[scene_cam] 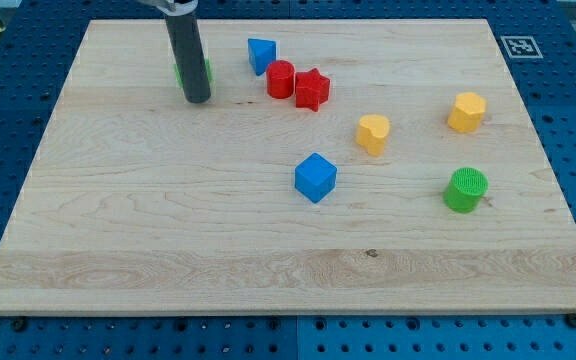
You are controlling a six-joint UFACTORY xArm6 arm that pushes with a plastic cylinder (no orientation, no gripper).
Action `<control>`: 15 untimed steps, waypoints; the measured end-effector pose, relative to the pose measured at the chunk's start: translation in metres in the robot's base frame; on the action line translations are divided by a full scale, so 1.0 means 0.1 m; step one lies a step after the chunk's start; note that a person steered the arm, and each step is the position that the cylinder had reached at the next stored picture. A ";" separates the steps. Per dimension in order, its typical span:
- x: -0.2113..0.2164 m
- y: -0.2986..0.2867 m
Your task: Push the green star upwards of the board
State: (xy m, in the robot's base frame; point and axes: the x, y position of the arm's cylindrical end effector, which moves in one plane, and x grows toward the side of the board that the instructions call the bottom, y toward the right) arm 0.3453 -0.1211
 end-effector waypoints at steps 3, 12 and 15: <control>-0.13 0.00; -0.71 -0.52; -0.79 -0.70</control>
State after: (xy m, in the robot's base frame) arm 0.2659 -0.1910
